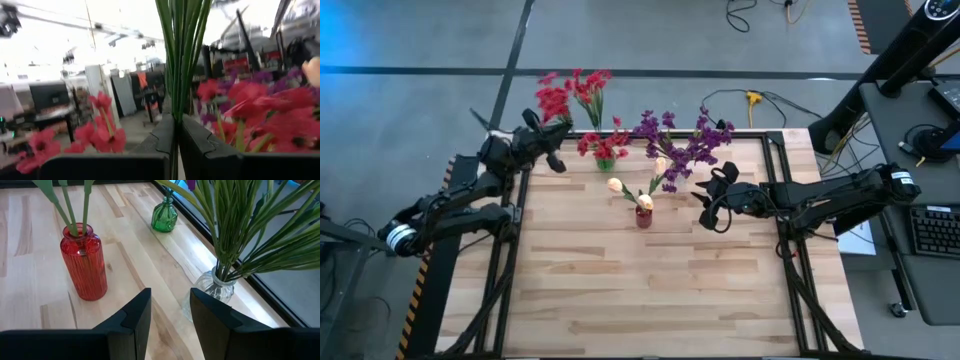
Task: Sort flowers into vase by color
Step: Put the red flowers into the green vase
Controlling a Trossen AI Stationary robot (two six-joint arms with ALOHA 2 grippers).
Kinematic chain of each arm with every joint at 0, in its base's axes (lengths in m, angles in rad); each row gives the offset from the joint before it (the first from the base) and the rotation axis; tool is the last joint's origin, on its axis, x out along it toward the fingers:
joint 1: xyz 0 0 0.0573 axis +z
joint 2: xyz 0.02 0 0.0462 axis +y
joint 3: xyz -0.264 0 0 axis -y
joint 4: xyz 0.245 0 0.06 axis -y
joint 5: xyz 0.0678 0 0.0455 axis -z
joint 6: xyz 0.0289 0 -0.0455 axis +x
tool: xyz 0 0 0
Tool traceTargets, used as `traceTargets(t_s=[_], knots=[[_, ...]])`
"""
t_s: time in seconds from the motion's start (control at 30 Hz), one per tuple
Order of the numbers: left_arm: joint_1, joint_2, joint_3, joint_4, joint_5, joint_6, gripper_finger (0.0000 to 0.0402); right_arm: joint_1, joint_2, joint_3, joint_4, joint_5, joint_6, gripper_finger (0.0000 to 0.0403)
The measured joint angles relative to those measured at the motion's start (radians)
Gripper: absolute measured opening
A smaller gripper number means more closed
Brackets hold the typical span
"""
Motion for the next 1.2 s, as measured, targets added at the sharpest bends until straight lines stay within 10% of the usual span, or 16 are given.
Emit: traceTargets(t_s=[0.6,1.2], knots=[[-0.002,0.203,-0.088,0.376,-0.152,-0.197,0.0,-0.002,0.0,0.0,0.023,0.002,-0.015,0.0128],[-0.014,0.464,-0.088,0.63,-0.066,-0.265,0.0,-0.002,0.0,0.0,0.023,0.027,-0.029,0.0128]])
